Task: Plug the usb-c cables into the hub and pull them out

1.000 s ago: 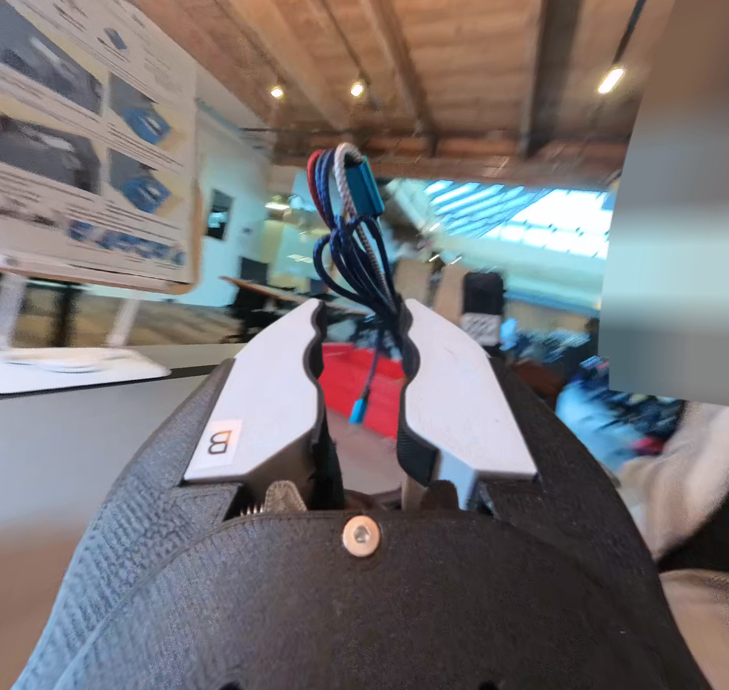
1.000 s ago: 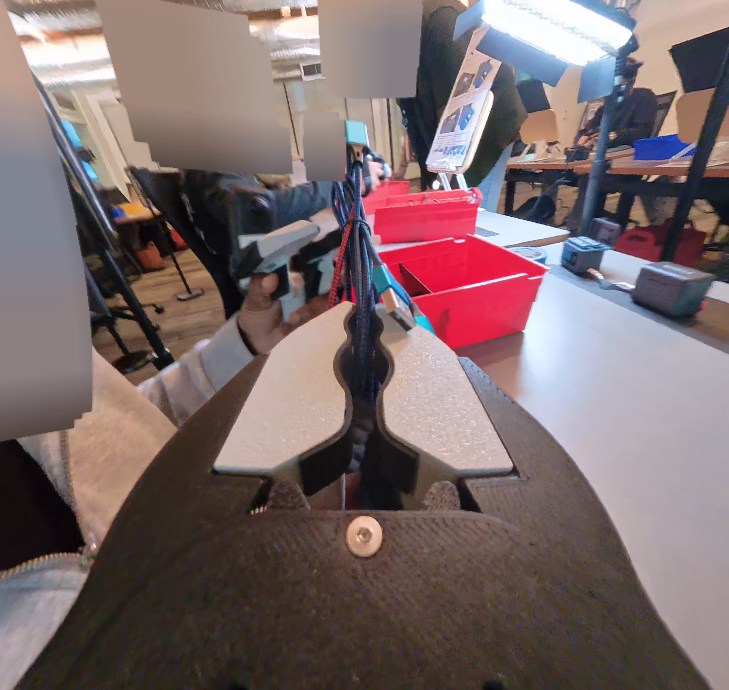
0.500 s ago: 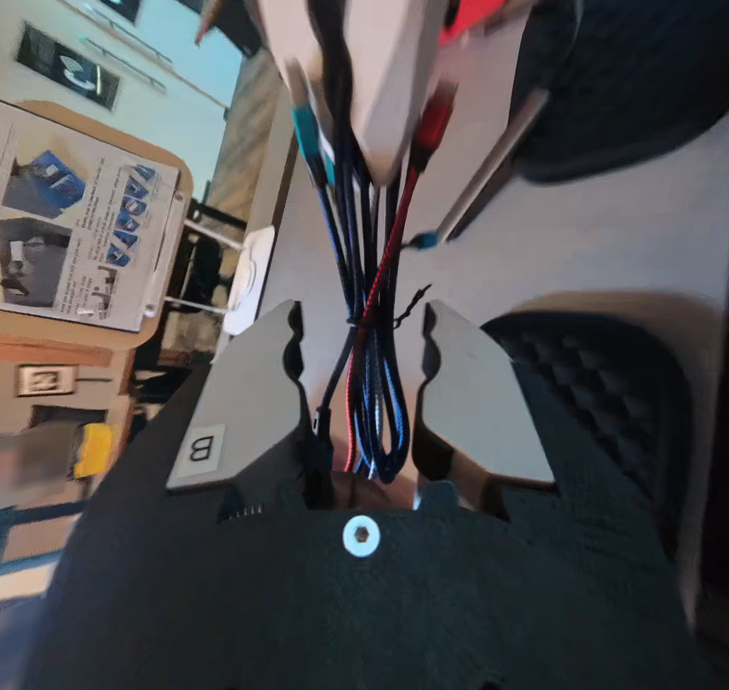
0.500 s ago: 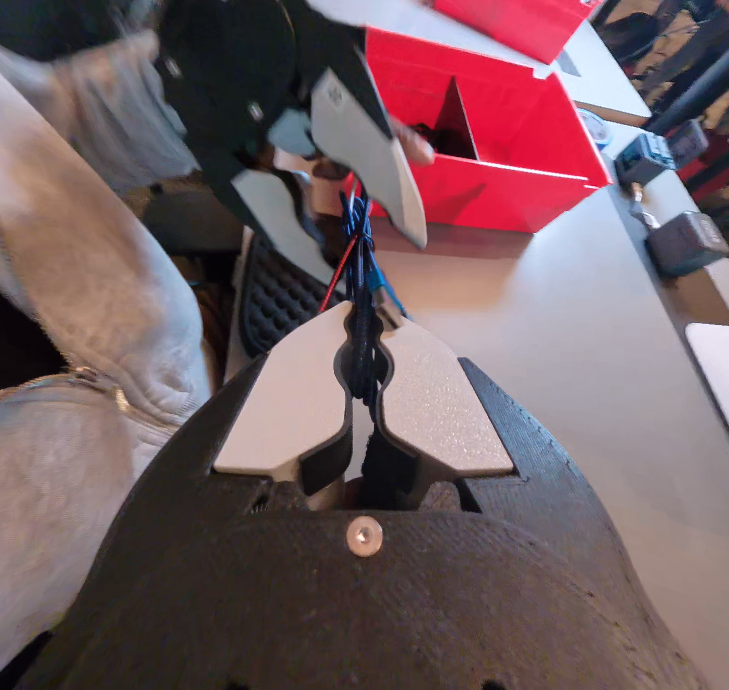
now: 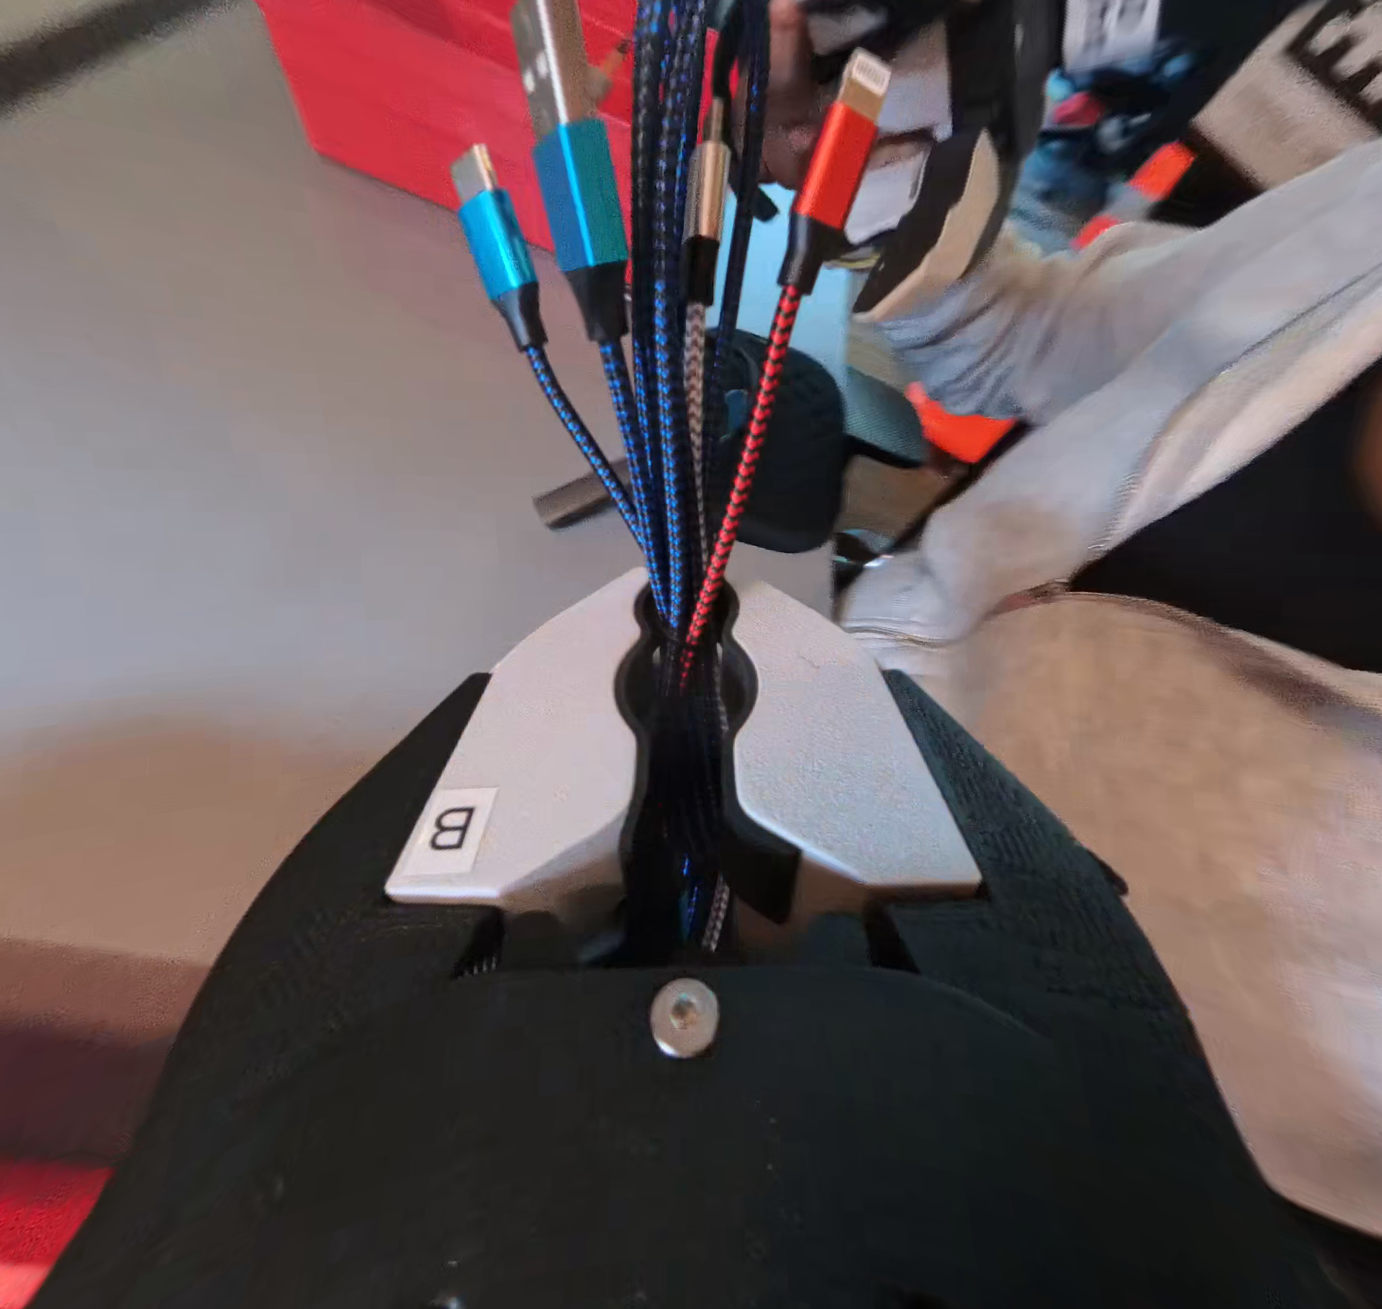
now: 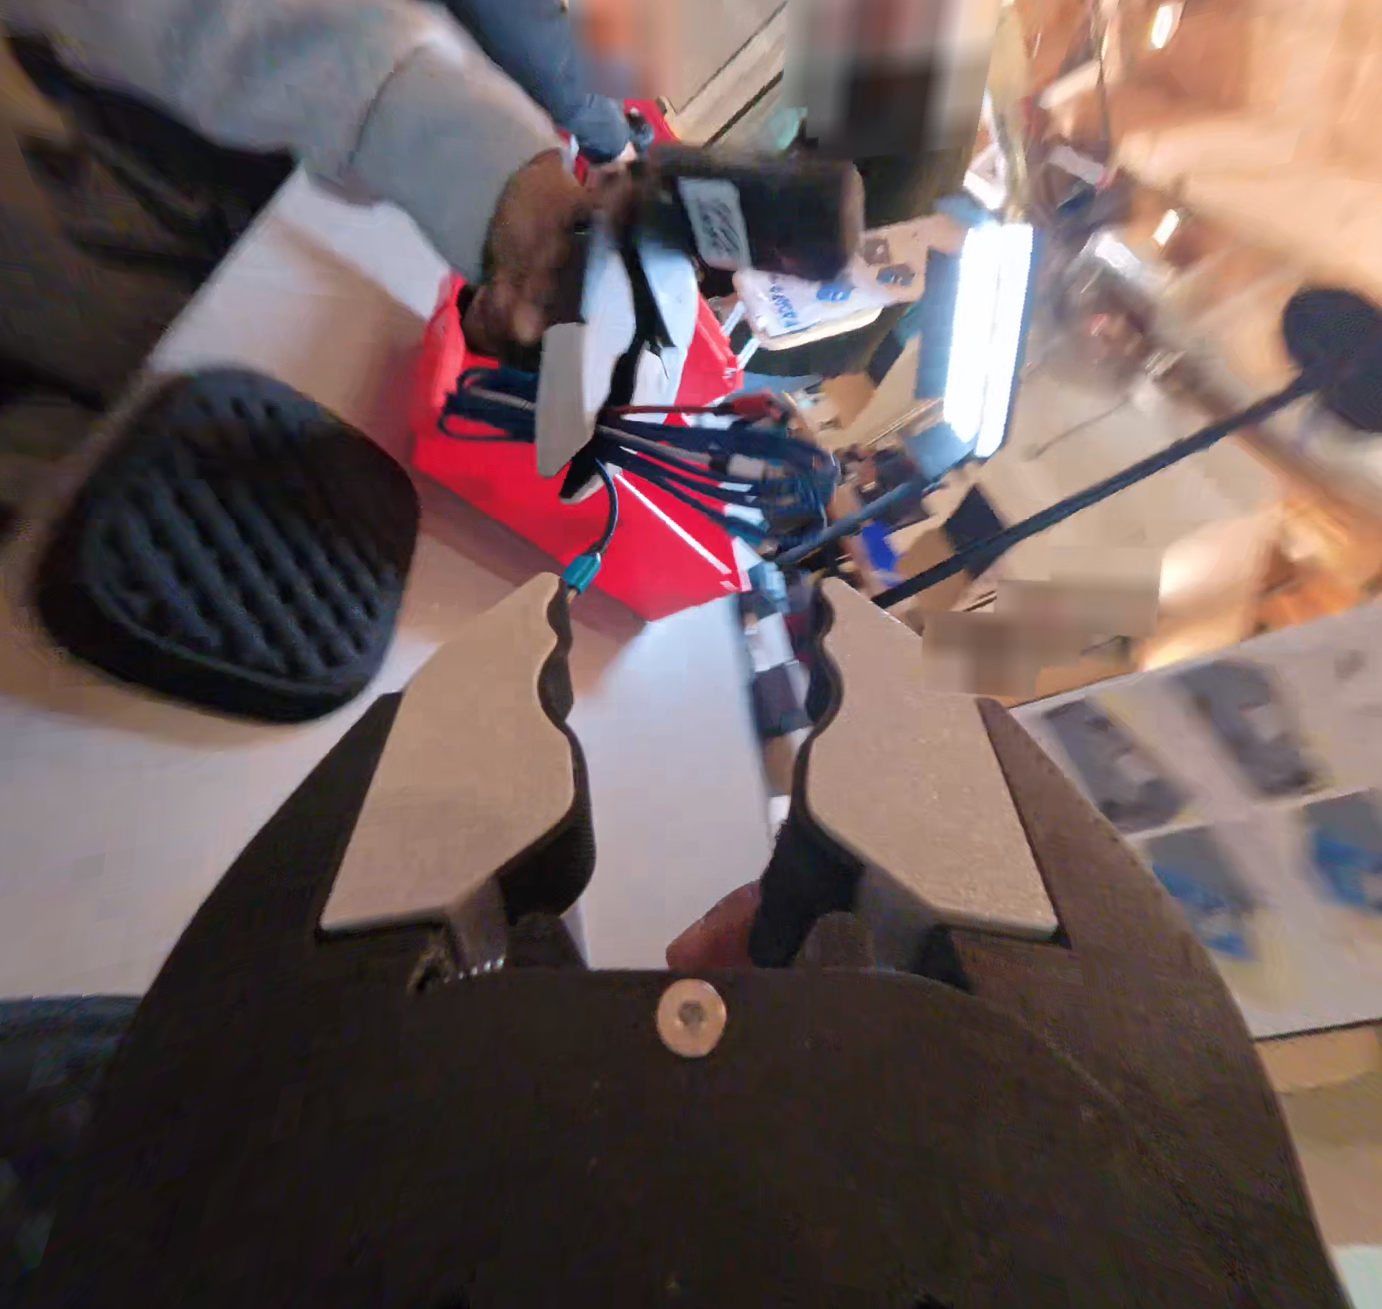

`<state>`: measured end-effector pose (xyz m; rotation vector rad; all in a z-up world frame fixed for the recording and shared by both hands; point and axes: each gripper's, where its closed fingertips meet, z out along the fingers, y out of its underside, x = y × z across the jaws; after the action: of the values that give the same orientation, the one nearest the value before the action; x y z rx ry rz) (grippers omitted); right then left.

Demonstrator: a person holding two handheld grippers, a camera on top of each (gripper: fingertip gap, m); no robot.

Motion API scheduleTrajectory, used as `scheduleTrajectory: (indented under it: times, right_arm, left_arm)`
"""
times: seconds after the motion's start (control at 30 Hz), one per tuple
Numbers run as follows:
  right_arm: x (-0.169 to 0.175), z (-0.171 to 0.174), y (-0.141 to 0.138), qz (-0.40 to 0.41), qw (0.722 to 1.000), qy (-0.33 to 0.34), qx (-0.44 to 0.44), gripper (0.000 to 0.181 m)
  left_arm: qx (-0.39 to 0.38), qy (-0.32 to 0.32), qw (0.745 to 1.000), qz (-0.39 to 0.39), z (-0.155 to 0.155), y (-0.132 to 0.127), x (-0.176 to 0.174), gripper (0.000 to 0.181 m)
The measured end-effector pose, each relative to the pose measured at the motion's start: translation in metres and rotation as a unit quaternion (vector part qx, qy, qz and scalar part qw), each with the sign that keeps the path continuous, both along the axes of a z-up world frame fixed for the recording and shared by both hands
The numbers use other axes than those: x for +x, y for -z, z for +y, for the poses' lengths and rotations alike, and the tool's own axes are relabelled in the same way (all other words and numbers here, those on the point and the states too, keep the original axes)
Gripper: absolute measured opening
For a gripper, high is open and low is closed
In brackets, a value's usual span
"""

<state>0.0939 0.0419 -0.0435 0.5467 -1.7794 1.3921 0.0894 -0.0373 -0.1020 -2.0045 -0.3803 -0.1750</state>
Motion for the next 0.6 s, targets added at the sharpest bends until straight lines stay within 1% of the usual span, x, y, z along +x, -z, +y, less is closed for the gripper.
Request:
scheduleTrajectory:
  times: [0.07, 0.1, 0.13, 0.17, 0.2, 0.23, 0.3, 0.37, 0.47, 0.53, 0.6]
  right_arm:
    - [0.008, -0.004, 0.005, 0.111, 0.993, 0.001, 0.031, 0.05]
    - [0.009, -0.006, 0.009, 0.151, 0.987, 0.004, 0.056, 0.049]
    - [0.01, -0.009, 0.014, 0.167, 0.983, 0.0, 0.078, 0.046]
    - [0.013, -0.012, 0.019, 0.157, 0.983, -0.014, 0.089, 0.046]
    - [0.017, -0.015, 0.022, 0.144, 0.985, -0.031, 0.089, 0.047]
    - [0.018, -0.015, 0.022, 0.152, 0.984, -0.036, 0.085, 0.047]
    - [0.012, -0.013, 0.023, 0.213, 0.972, -0.025, 0.096, 0.044]
    - [0.013, -0.012, 0.024, 0.257, 0.96, -0.037, 0.104, 0.037]
    - [0.029, -0.018, 0.023, 0.287, 0.949, -0.08, 0.105, 0.03]
    - [0.027, -0.022, 0.029, 0.311, 0.937, -0.081, 0.14, 0.024]
    - [0.03, -0.026, 0.029, 0.326, 0.931, -0.091, 0.139, 0.014]
  left_arm:
    - [0.014, 0.042, 0.996, -0.072, 0.001, -0.001, 0.005, 0.013]
    - [0.027, 0.059, 0.993, -0.097, 0.003, -0.003, 0.007, 0.013]
    - [0.04, 0.065, 0.99, -0.115, 0.006, -0.006, 0.007, 0.013]
    - [0.053, 0.067, 0.988, -0.127, 0.008, -0.009, 0.006, 0.013]
    - [0.066, 0.071, 0.986, -0.135, 0.01, -0.013, 0.006, 0.012]
    - [0.08, 0.079, 0.984, -0.141, 0.012, -0.017, 0.007, 0.012]
    - [0.096, 0.105, 0.977, -0.157, 0.013, -0.022, 0.015, 0.013]
    - [0.095, 0.125, 0.972, -0.177, 0.014, -0.022, 0.022, 0.012]
    - [0.073, 0.138, 0.969, -0.189, 0.017, -0.016, 0.027, 0.013]
    - [0.074, 0.146, 0.968, -0.192, 0.02, -0.017, 0.029, 0.013]
    - [0.074, 0.148, 0.968, -0.19, 0.021, -0.019, 0.028, 0.013]
